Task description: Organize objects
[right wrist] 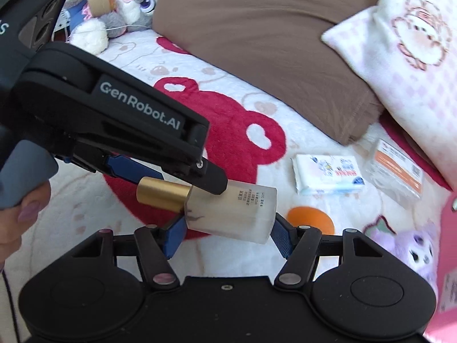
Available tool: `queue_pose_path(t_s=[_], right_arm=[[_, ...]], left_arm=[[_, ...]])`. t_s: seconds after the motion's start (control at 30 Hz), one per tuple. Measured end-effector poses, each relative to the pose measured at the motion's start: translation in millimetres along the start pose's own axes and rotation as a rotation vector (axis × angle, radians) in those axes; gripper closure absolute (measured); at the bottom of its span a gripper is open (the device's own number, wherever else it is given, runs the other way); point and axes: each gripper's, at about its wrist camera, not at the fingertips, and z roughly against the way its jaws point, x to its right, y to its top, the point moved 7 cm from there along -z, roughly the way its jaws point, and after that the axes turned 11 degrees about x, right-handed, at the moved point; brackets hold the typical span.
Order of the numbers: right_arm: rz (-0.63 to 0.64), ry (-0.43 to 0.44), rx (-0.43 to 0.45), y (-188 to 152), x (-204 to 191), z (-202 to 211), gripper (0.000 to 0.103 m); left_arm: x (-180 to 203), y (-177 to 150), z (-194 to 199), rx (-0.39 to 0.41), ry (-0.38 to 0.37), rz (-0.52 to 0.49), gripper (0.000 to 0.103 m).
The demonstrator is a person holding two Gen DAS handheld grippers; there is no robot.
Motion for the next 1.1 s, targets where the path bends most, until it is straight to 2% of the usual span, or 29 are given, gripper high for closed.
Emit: queue_pose_path(t_s=[0.13,0.23,0.33,0.4,0.53,0.63,0.73,0.87,0.97,1.1], right_arm=[[-0.056,-0.032,-0.012,-10.5,11.0,21.5,0.034],[-0.141,-0.05,-0.061,-22.8,25.2,31.7,0.034],[-0.211,-0.066,-0.163,-40.7,29.9,31.3,0.034],[-0.225,-0.082,-0.196,-50.3,32.3,31.0,0.034],[-0.23,-0.085,-0.177,-56.0,36.2,33.3,0.034],[-0.225,-0.068,-0.175,-65.4,35.0,37.5,0.035],[-0.236,-0.061,-0.177,-67.5,36.2,38.1,0.034],[-0.219,-0.047,-0.158,-70.1,39.4,30.3,0.033],[-0.213,-0.011,-0.122,-73.0,43.2,28.8,0.032],[-0.213,0.005,-0.082,-73.7,44.2,32.6,0.033]], left_arm=[[20.0,-11.9,4.5,-0.042,-0.041,-0.035,0.038],[31.8,-24.9,-1.0,-0.083,-0.062,-0.039,0.038],[39.0,-44.3,-14.9,-0.154,-0.03,-0.057,0.038],[44.5,-53.9,-19.9,-0.174,-0.009,-0.094,0.038],[52.5,-58.0,-17.0,-0.181,0.005,-0.128,0.036],[46.5,-58.6,-17.1,-0.223,-0.004,-0.082,0.028],[46.2,-58.3,-16.7,-0.227,-0.017,-0.061,0.028],[50.3,-64.7,-17.6,-0.219,0.0,-0.107,0.029],[49.4,-68.0,-21.2,-0.226,0.035,-0.115,0.032],[52.5,-65.7,-19.5,-0.197,0.043,-0.118,0.034]])
